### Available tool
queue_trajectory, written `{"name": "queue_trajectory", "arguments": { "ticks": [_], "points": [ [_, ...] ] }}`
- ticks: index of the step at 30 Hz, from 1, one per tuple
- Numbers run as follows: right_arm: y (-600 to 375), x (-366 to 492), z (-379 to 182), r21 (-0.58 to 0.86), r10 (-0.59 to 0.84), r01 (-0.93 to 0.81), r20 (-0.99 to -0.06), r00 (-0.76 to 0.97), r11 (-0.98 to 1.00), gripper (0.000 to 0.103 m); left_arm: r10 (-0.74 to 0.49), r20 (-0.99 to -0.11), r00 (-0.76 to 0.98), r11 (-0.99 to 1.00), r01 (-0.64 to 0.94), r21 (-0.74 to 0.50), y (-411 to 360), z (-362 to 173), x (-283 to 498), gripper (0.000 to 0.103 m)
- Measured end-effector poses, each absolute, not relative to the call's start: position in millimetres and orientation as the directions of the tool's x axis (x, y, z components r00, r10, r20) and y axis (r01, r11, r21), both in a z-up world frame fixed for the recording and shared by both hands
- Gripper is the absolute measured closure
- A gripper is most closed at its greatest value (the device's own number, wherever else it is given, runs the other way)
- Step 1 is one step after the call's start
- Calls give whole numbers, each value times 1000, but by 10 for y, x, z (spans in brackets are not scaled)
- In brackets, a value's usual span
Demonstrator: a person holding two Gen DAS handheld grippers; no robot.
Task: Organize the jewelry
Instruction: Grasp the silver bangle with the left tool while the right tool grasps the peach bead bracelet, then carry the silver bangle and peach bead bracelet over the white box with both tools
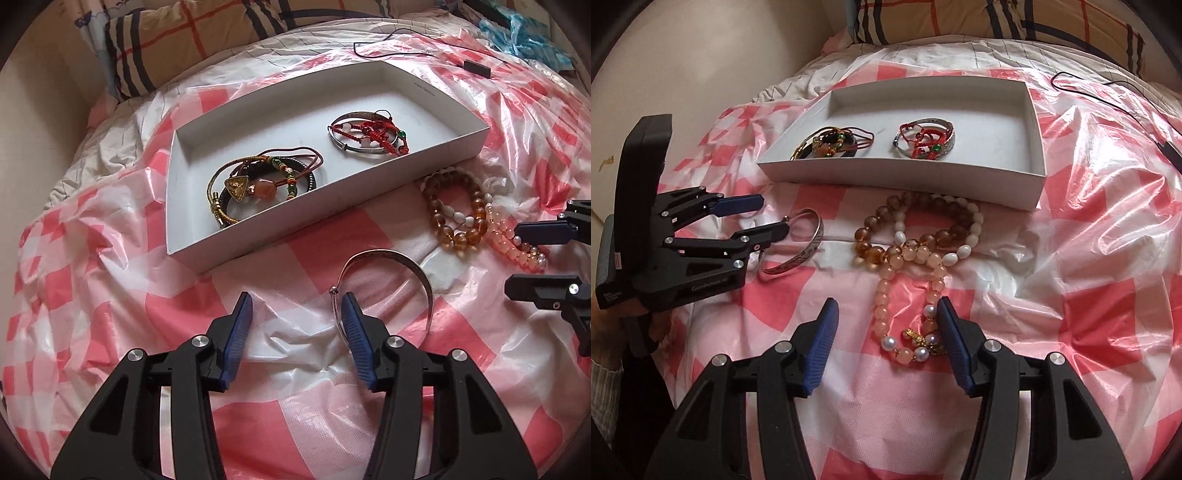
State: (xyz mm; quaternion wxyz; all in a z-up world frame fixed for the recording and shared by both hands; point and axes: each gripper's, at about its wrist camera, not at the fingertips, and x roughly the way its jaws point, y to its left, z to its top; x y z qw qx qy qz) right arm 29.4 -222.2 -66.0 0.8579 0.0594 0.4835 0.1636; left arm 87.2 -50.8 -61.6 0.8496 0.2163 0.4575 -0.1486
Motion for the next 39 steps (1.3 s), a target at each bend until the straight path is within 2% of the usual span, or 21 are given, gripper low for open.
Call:
{"name": "queue_trajectory", "arguments": {
  "ticks": [5,7,8,9,10,11,13,15,20,26,27,28,30,31,32,34,36,37,38,39],
  "points": [
    [-2239,309,-681,253,320,-200,-814,485,946,50,-57,-840,539,845,474,247,-594,-669,820,55],
    [-2209,316,-678,238,314,-213,-816,486,948,60,-66,-831,553,833,489,260,-631,-671,782,57],
    [-2186,313,-673,234,317,-224,-815,486,946,63,-71,-828,556,827,497,262,-654,-673,764,64],
    [-2161,311,-668,237,326,-237,-812,484,942,73,-76,-831,551,820,509,262,-667,-680,741,69],
    [-2138,298,-659,250,347,-257,-807,477,934,83,-81,-839,538,811,525,258,-675,-694,723,83],
    [-2116,278,-644,273,381,-283,-798,466,919,85,-82,-845,529,804,536,258,-680,-704,702,90],
    [-2023,221,-602,306,442,-344,-778,447,887,91,-74,-851,520,789,552,269,-644,-701,661,95],
    [-1920,148,-552,306,471,-396,-763,443,866,93,-76,-863,499,800,548,246,-521,-659,655,98],
    [-1871,97,-473,301,478,-403,-738,476,865,93,-140,-873,467,834,531,151,-222,-520,646,99],
    [-1925,169,-531,290,436,-349,-761,481,891,93,-124,-870,478,826,535,176,-253,-527,608,98],
    [-1935,175,-541,303,443,-345,-762,472,889,80,-132,-869,476,830,533,166,-243,-517,605,98],
    [-1944,170,-543,309,447,-342,-760,472,888,51,-141,-871,471,833,532,153,-235,-505,606,97],
    [-1937,145,-507,295,438,-342,-751,494,892,42,-172,-874,455,835,538,116,-205,-478,611,89],
    [-1928,143,-497,309,456,-353,-743,490,883,42,-195,-873,447,834,545,93,-195,-459,605,70],
    [-1916,153,-508,318,464,-356,-742,484,879,42,-208,-869,449,833,547,83,-195,-443,588,45],
    [-1852,170,-556,286,437,-359,-766,471,888,42,-219,-850,478,828,553,98,-232,-407,522,28],
    [-1758,179,-636,222,384,-369,-804,454,902,42,-234,-846,479,809,578,104,-290,-388,476,22],
    [-1723,175,-656,197,367,-379,-812,453,904,45,-235,-844,482,808,579,105,-301,-386,471,18],
    [-1703,167,-653,187,365,-390,-813,454,902,50,-230,-844,485,812,574,108,-309,-396,477,16],
    [-1704,166,-653,192,372,-396,-811,452,898,63,-218,-848,483,818,564,111,-311,-428,500,16]
  ]
}}
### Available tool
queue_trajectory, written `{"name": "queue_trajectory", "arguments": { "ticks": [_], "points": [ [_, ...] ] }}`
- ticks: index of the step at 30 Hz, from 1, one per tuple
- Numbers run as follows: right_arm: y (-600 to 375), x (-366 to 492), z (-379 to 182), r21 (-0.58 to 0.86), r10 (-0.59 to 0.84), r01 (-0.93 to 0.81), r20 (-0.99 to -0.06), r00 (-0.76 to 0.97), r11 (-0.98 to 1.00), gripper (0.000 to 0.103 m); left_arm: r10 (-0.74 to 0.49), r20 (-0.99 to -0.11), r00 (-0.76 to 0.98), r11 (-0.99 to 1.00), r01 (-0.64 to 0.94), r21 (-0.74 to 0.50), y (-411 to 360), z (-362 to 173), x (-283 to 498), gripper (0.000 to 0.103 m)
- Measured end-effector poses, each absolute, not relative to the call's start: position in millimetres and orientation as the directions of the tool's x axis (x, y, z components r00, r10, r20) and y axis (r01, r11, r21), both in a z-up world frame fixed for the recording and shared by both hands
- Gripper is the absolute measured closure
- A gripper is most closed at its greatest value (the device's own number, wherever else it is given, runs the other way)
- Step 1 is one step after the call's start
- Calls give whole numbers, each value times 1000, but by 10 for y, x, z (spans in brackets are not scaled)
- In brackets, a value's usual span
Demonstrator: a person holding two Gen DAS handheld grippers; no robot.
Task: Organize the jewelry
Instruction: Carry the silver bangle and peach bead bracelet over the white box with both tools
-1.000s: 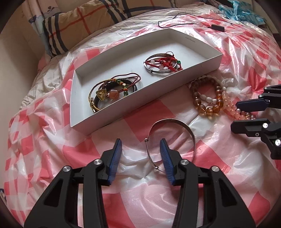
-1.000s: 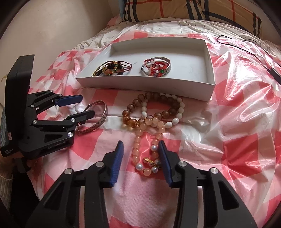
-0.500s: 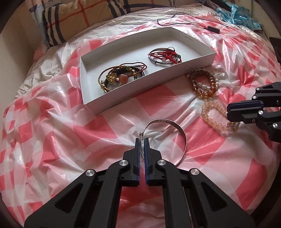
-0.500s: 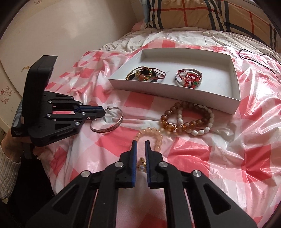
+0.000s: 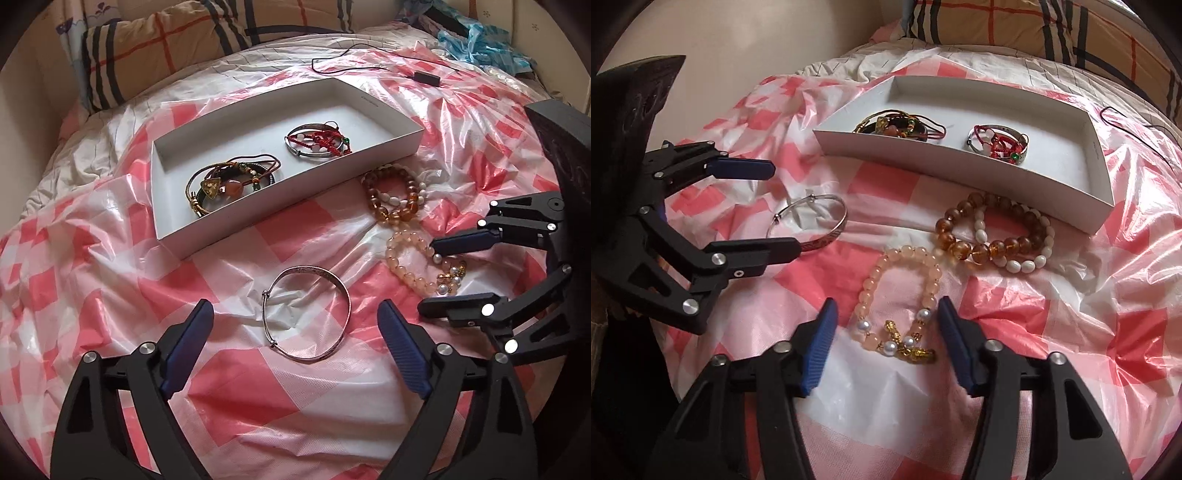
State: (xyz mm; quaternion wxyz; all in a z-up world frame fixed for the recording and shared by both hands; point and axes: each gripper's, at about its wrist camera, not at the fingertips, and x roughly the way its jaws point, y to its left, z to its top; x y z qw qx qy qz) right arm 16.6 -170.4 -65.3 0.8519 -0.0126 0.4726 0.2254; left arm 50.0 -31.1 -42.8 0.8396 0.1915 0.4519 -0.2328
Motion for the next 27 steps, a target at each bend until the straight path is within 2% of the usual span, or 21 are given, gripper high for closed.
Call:
{"name": "queue_trajectory", "arguments": {
  "ticks": [1,2,3,4,5,7,11,20,27],
  "points": [
    [-1717,169,-660,197,376,-394,-810,451,898,76,-207,-857,472,826,554,106,-315,-480,533,16],
    [-1739,179,-662,204,379,-389,-809,449,898,83,-203,-863,462,830,549,98,-316,-528,554,19],
    [-1758,183,-665,211,383,-386,-808,448,898,85,-191,-866,461,836,540,103,-327,-574,574,24],
    [-1774,177,-663,218,389,-385,-804,451,897,89,-167,-864,474,841,526,127,-341,-609,591,34],
    [-1786,171,-653,223,394,-384,-799,454,896,93,-166,-864,476,843,523,126,-338,-619,601,51],
    [-1810,167,-631,242,408,-377,-788,461,894,94,-194,-866,461,851,518,85,-321,-587,632,51],
    [-1898,165,-546,304,456,-361,-748,482,882,94,-214,-839,500,855,511,86,-336,-471,615,51],
    [-2082,155,-370,429,547,-339,-645,533,837,94,-220,-730,647,861,481,167,-403,-171,489,50],
    [-2185,139,-241,507,611,-352,-555,565,787,94,-218,-706,674,860,474,187,-410,-106,465,50]
  ]
}}
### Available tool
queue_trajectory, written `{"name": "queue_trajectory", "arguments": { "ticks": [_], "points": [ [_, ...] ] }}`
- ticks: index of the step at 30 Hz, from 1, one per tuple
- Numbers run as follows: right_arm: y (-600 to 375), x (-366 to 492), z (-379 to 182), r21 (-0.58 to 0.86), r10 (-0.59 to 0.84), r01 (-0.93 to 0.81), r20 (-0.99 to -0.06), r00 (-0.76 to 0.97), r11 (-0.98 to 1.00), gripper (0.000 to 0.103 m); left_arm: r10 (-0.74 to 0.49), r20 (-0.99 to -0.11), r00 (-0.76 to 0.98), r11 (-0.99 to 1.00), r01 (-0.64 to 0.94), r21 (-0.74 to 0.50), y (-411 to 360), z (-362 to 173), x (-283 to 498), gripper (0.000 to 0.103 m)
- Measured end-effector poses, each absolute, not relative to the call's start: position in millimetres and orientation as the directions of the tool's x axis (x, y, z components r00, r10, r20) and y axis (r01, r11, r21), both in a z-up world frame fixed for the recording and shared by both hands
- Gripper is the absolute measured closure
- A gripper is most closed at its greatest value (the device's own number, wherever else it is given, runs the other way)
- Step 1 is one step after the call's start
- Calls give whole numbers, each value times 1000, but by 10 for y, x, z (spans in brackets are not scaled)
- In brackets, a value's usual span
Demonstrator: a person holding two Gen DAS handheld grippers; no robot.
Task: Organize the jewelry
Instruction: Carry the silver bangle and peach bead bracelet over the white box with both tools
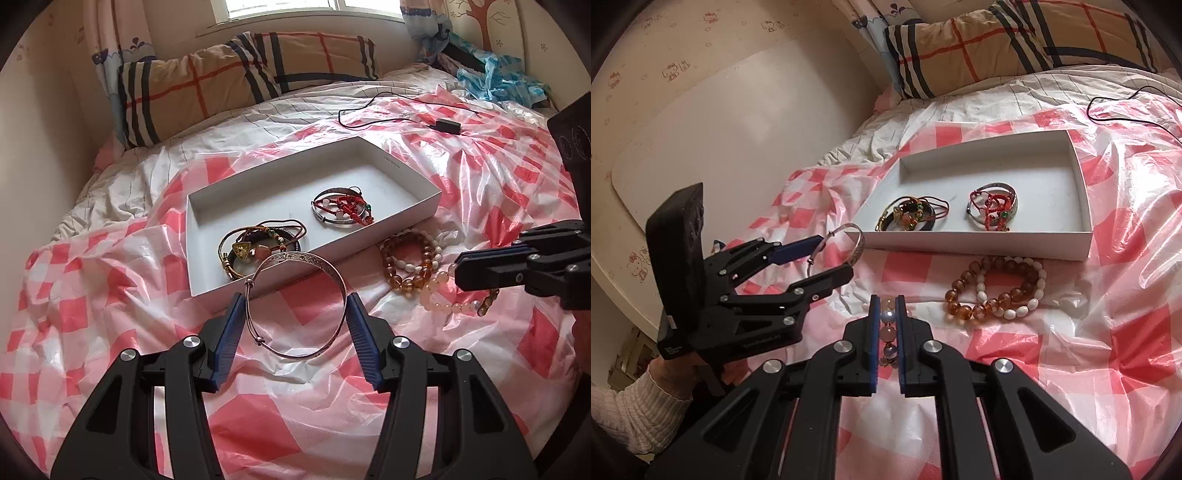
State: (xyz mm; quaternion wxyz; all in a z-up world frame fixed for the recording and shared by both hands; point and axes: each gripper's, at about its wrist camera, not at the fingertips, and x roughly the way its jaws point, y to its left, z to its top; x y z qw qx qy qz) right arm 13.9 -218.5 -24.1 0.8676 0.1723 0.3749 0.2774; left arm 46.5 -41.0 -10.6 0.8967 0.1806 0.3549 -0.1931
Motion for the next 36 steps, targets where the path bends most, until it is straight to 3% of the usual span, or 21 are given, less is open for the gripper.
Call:
{"name": "queue_trajectory", "arguments": {
  "ticks": [22,36],
  "points": [
    [-2339,101,-106,565,643,-362,-447,622,742,94,-254,-633,731,878,448,166,-480,48,430,50],
    [-2151,191,177,439,514,-333,-404,757,835,94,-259,-553,792,929,361,81,-398,259,532,50]
  ]
}}
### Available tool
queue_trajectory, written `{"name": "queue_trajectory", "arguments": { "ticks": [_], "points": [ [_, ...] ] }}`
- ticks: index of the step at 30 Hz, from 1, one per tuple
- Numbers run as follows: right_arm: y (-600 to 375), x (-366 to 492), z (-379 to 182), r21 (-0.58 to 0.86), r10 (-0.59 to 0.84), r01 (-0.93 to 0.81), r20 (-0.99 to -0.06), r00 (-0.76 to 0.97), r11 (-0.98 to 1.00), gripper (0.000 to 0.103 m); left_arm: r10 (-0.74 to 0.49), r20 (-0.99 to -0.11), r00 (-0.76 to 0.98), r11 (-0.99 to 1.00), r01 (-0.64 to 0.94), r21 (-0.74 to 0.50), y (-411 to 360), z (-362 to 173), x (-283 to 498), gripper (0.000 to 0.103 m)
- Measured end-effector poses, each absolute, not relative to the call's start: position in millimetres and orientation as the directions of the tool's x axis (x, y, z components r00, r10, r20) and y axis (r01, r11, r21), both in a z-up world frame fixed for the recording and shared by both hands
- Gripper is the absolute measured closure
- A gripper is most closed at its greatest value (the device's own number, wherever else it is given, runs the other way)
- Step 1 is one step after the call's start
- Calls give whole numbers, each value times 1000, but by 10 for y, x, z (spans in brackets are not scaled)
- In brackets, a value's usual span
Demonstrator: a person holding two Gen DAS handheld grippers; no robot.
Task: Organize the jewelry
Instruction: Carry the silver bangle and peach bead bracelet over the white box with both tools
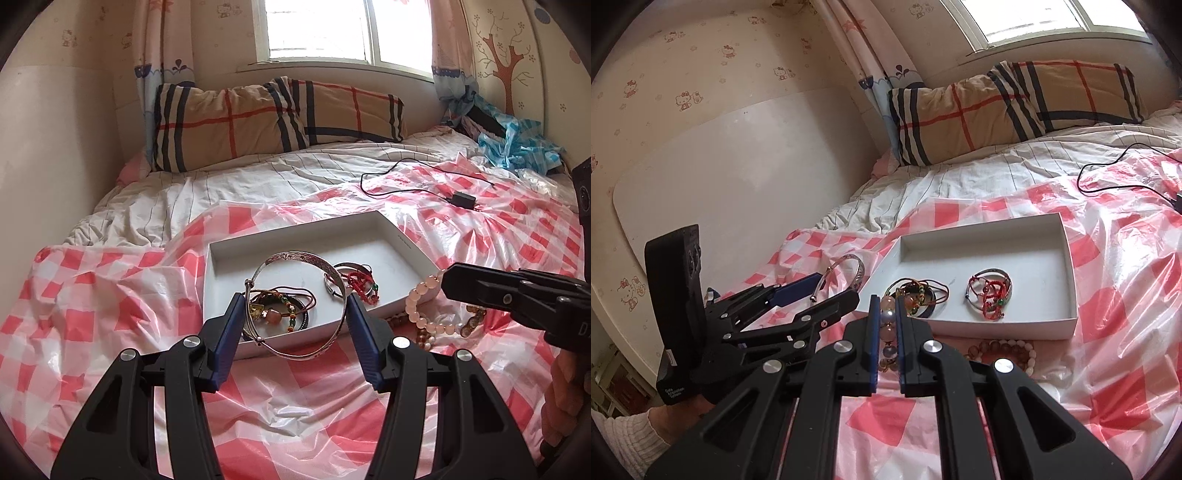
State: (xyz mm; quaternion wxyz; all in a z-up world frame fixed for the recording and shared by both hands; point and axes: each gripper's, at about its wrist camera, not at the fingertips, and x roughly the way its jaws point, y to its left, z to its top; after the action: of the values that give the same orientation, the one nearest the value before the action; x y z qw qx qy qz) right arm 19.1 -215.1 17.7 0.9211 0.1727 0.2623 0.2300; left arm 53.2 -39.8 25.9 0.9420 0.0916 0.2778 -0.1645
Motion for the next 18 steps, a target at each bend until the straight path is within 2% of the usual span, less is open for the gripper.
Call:
{"name": "queue_trajectory", "arguments": {
  "ticks": [18],
  "points": [
    [-2079,647,279,453,497,-322,-346,796,831,94,-251,-529,810,955,298,3,-472,297,862,50]
  ]
}}
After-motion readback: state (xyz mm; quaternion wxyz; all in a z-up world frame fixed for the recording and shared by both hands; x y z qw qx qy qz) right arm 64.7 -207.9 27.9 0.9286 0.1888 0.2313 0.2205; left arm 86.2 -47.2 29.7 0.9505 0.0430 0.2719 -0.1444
